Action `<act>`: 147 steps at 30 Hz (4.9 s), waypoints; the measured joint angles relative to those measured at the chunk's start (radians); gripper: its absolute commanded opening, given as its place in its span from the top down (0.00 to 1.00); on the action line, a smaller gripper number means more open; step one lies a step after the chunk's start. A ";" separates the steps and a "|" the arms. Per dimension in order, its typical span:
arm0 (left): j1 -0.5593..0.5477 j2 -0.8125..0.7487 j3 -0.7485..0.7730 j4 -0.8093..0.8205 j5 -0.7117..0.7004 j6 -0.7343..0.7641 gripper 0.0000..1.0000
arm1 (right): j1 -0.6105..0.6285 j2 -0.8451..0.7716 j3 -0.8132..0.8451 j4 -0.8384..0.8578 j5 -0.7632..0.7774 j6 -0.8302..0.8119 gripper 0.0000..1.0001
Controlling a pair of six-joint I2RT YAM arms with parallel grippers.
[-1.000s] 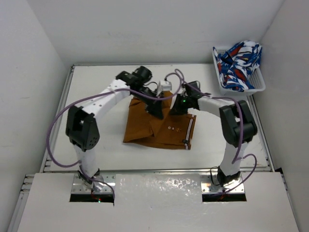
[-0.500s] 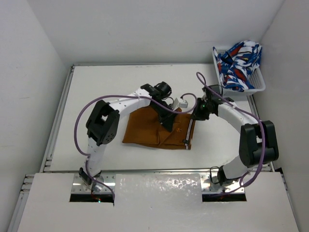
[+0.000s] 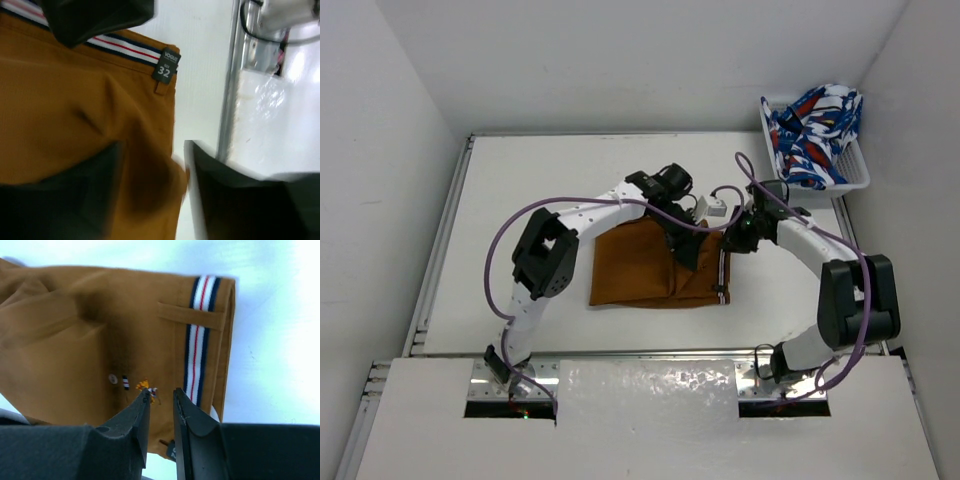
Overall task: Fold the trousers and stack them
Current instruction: Fold the trousers
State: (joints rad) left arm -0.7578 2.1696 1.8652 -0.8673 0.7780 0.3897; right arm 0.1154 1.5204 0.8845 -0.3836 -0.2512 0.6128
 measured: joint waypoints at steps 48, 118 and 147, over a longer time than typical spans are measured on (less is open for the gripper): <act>0.477 -0.058 -0.227 0.090 -0.293 0.586 1.00 | 0.149 -0.072 -0.206 0.050 -0.097 0.029 0.97; 0.550 -0.288 -0.433 0.206 -0.468 -0.103 0.25 | -0.387 0.105 0.031 -0.287 0.206 -0.391 0.74; 0.790 -0.481 -0.627 0.247 -0.567 -0.135 0.25 | -0.538 -0.204 0.079 -0.220 0.674 -0.236 0.01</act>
State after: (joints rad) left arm 0.0319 1.6886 1.2381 -0.6201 0.2108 0.2550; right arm -0.4229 1.3163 0.9630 -0.6037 0.4229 0.3771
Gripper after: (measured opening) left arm 0.752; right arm 0.985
